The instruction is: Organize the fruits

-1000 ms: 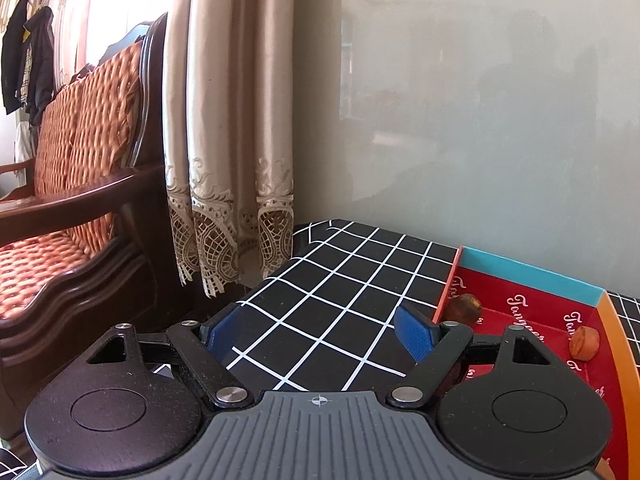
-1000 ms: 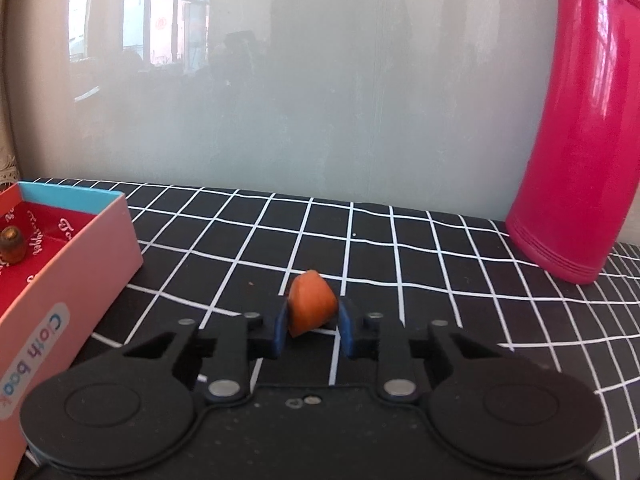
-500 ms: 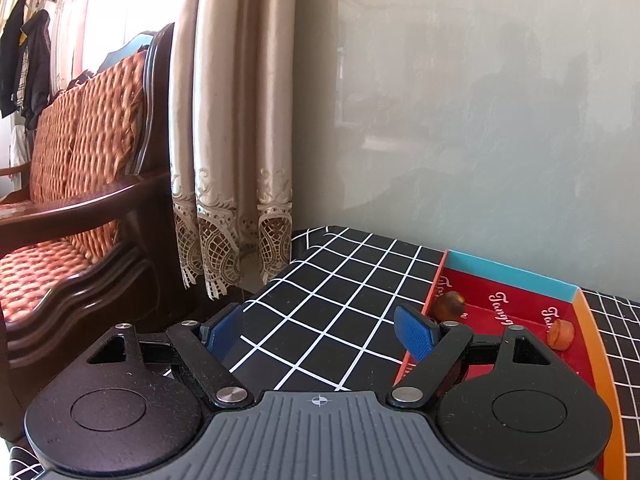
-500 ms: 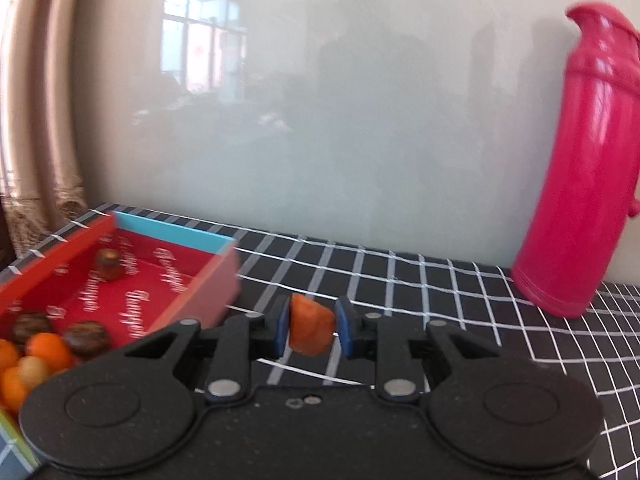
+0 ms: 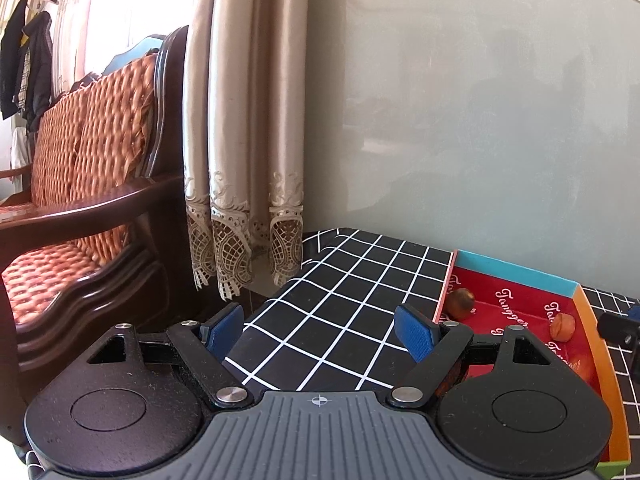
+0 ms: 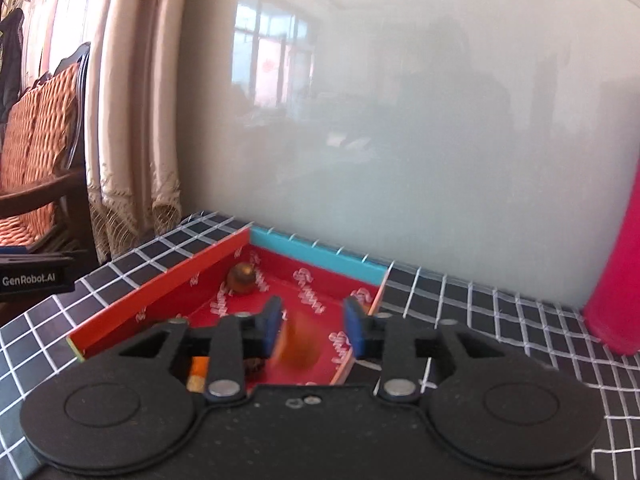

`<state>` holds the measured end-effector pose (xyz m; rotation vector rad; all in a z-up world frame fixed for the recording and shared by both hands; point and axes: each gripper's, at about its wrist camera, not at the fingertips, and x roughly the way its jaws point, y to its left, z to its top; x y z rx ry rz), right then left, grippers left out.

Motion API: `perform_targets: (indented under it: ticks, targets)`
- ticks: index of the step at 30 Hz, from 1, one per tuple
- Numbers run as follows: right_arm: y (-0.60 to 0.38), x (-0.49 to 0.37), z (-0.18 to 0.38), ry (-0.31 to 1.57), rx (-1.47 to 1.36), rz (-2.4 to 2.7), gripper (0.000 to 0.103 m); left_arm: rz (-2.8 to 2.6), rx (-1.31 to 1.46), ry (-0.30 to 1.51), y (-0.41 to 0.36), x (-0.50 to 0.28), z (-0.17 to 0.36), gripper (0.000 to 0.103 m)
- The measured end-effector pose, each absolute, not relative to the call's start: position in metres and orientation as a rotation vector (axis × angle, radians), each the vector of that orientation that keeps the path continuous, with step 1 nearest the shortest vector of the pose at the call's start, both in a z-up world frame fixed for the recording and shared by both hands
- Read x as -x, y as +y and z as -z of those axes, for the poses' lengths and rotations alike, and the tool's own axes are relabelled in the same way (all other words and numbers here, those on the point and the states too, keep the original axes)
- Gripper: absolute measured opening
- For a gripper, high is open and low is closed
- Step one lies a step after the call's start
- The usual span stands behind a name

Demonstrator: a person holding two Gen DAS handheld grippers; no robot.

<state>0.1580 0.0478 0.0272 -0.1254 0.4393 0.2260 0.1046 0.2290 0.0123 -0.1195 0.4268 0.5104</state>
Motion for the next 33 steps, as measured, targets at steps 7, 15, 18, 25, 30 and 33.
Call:
perform_targets:
  ticks: [7,15,18,25,30,33]
  targets:
    - [0.008,-0.144,-0.038,0.380,0.040,-0.134,0.054,-0.495,0.132,0.428,0.229,-0.102,-0.013,0.082]
    - [-0.065,-0.108,-0.041,0.348,-0.073,-0.002,0.083,-0.401,0.099,0.413,0.192,-0.099,-0.020,0.082]
    - [-0.089,-0.094,-0.038,0.365,-0.098,0.033,0.088,-0.358,0.076,0.406,0.171,-0.095,-0.023,0.082]
    - [-0.124,-0.064,-0.033,0.371,-0.065,0.107,0.103,-0.236,0.072,0.423,0.126,-0.078,-0.023,0.082]
    - [-0.145,-0.038,-0.024,0.406,-0.015,0.192,0.103,-0.182,0.048,0.437,0.098,-0.052,-0.015,0.082]
    - [-0.151,-0.013,-0.017,0.394,0.002,0.241,0.103,-0.168,0.045,0.442,0.084,-0.037,-0.016,0.083]
